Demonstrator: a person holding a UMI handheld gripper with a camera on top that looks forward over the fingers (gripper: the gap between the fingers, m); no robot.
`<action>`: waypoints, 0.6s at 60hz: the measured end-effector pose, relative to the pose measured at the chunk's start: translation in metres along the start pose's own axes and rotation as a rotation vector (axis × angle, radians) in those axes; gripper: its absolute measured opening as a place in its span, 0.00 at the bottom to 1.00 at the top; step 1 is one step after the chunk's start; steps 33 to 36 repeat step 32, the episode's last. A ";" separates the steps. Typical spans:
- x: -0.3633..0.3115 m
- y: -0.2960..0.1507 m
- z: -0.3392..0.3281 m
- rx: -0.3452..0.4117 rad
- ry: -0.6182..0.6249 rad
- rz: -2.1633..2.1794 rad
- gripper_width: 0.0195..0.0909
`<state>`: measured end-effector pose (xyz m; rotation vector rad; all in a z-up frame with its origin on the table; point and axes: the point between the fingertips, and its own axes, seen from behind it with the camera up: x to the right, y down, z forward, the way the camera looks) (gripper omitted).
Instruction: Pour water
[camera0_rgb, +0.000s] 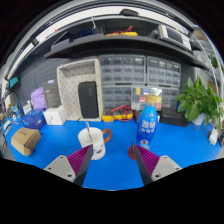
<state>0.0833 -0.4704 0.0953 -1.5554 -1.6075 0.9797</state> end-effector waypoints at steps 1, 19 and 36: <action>-0.004 -0.004 -0.003 0.006 0.000 -0.001 0.88; -0.039 -0.051 -0.034 0.065 0.010 0.010 0.88; -0.037 -0.048 -0.040 0.070 0.065 0.009 0.87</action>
